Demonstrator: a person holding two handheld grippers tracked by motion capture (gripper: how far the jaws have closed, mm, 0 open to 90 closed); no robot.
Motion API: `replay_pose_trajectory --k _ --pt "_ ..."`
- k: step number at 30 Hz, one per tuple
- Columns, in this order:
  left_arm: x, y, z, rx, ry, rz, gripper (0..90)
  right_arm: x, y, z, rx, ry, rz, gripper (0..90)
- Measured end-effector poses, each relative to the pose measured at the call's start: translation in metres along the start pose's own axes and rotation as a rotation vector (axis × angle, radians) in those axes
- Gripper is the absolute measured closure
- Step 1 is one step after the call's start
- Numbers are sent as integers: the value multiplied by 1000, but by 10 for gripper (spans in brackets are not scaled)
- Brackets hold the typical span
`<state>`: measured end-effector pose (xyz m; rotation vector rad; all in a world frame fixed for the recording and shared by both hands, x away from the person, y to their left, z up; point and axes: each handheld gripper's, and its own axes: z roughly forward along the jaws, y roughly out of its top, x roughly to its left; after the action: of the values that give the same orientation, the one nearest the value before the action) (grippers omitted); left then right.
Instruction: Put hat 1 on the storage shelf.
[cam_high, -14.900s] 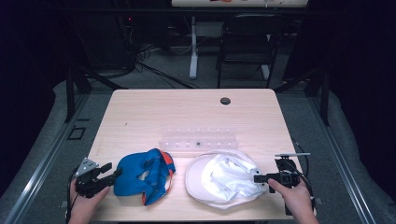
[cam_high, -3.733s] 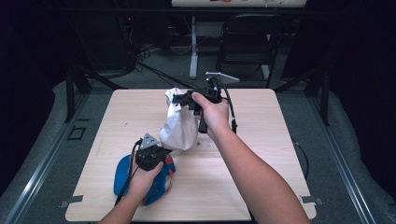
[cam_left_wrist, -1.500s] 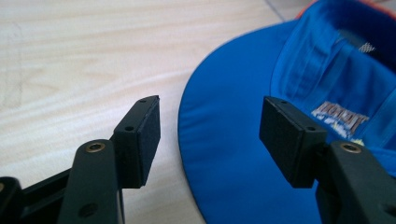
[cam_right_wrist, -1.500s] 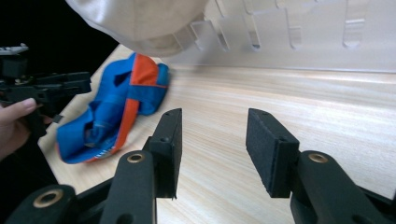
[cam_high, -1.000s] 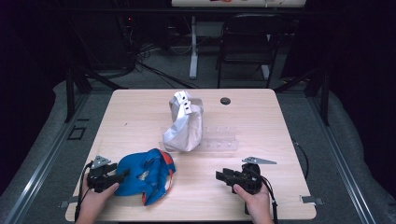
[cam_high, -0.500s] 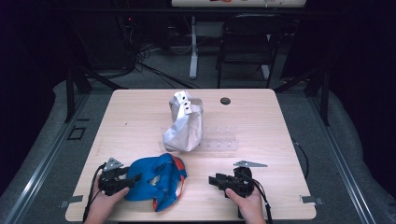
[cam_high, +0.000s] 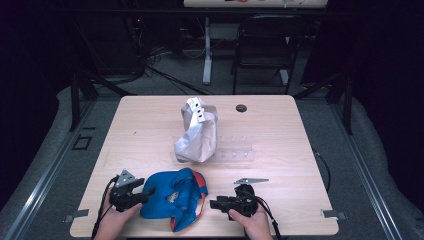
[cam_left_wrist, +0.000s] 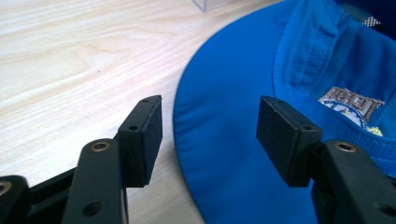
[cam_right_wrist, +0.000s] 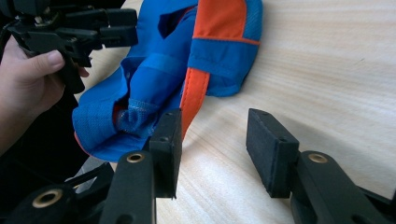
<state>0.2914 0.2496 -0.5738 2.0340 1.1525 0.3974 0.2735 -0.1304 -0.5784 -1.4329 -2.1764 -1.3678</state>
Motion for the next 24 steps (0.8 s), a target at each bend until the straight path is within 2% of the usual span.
replay_pose_trajectory --k 1,8,15,19,20,24 --pt "1 -1 -1 -14 5 -9 414 0 0 1 1 1 3 562" --pt "6 -8 -13 -26 32 -28 415 3 3 12 49 65 36 557" --pt "12 -14 -22 -30 59 -54 415 5 6 25 82 68 31 557" --pt "15 -17 -25 -22 71 -56 419 8 7 32 92 91 22 558" --pt "15 -18 -25 -35 77 -63 419 8 7 35 98 95 16 563" --pt "17 -19 -27 -29 84 -68 419 7 9 36 100 142 41 601"
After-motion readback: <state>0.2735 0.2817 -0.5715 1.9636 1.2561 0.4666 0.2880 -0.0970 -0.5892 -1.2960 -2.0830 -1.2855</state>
